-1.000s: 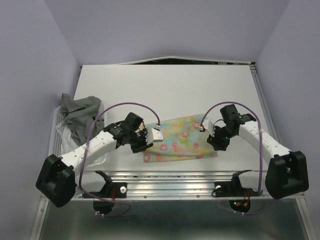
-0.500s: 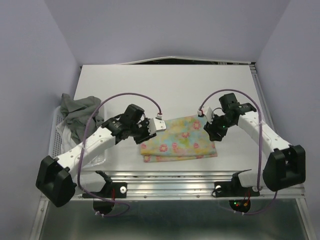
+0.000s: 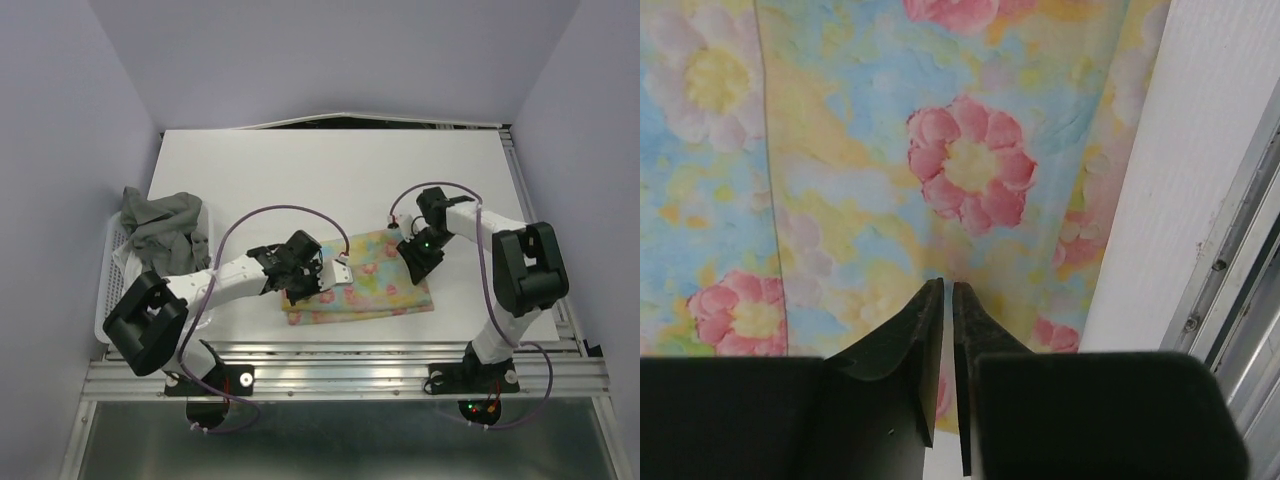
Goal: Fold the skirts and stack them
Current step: Fold the skirt
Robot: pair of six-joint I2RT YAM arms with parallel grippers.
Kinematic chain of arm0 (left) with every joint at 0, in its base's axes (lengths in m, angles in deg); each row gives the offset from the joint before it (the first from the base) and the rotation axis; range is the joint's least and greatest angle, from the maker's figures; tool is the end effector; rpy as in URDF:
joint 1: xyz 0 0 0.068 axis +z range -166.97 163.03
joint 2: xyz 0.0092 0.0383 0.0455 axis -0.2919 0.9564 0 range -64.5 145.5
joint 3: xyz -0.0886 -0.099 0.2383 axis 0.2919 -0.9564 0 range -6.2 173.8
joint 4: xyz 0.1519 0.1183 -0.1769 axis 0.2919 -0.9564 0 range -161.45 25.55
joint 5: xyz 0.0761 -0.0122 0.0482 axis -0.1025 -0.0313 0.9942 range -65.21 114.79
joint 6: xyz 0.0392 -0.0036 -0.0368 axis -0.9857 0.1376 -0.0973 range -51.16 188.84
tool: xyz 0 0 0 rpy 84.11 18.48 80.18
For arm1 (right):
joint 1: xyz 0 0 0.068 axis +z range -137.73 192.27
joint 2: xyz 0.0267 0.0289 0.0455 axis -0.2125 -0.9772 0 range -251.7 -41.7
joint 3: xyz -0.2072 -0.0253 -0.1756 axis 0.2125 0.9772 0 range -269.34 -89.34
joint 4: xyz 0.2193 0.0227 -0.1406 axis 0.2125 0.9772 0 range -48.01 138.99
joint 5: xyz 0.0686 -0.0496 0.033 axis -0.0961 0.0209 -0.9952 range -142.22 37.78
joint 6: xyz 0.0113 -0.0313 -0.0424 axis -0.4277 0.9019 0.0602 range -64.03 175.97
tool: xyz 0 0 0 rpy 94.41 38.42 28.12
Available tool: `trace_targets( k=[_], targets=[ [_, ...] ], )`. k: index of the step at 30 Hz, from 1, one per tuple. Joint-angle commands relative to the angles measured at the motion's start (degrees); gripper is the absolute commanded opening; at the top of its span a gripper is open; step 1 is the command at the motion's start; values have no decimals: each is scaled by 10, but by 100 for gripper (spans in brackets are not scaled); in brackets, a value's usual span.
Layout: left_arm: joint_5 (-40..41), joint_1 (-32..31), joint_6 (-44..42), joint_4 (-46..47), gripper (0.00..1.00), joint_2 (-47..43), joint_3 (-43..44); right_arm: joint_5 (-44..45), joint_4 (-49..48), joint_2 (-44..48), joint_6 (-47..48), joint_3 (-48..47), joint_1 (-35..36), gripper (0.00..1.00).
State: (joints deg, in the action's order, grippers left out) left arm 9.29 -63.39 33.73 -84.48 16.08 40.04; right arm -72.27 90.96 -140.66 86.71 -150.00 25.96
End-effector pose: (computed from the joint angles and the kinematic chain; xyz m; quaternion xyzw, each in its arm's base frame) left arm 0.1835 -0.2065 0.1973 0.6472 0.6875 -0.1576 0.2891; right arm 0.2844 0.0819 0.1622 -0.3761 0.9098 0.1686 0.0490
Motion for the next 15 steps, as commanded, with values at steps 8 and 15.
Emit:
trace_targets(
  k=[8, 15],
  targets=[
    [32, -20, 38, 28, 16, 41, 11, -9, -78, -170, -95, -232, 10, 36],
    [46, -24, 146, 36, 21, 20, 86, -19, -59, -117, -196, -329, 1, 42]
  ],
)
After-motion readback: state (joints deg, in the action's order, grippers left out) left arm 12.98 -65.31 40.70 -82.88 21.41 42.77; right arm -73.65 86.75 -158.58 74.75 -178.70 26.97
